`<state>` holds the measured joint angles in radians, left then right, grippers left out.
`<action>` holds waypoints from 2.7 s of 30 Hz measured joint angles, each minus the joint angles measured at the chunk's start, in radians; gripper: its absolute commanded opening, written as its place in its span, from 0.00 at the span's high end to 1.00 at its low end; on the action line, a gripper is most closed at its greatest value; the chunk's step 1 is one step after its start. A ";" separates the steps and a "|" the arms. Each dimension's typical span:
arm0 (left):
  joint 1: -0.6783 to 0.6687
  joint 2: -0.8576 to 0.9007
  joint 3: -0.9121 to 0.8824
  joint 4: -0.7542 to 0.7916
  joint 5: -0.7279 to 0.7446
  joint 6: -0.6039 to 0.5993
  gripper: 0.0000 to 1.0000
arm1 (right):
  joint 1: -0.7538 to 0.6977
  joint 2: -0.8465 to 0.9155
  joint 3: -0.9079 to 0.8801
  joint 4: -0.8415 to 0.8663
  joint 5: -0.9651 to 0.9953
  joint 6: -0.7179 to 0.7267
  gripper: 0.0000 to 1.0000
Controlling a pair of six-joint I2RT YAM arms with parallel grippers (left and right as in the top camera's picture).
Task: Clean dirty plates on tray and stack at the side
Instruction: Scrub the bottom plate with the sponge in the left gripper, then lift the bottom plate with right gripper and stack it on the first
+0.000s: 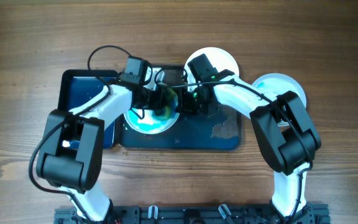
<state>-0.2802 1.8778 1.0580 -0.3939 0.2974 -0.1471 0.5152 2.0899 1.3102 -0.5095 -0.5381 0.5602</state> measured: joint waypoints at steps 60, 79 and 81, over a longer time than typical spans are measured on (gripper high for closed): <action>0.008 0.012 0.535 -0.718 -0.385 -0.301 0.96 | 0.010 0.002 0.002 -0.014 -0.003 -0.008 0.96; 0.118 0.012 0.535 -0.687 -0.377 -0.301 0.96 | 0.249 -0.459 -0.014 -0.404 1.095 -0.084 0.96; 0.118 0.012 0.534 -0.690 -0.377 -0.301 0.96 | 0.325 -0.491 -0.014 -0.426 1.226 -0.087 0.96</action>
<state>-0.1623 1.8900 1.5925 -1.0843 -0.0799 -0.4477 0.8402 1.5993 1.2964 -0.9356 0.6880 0.4736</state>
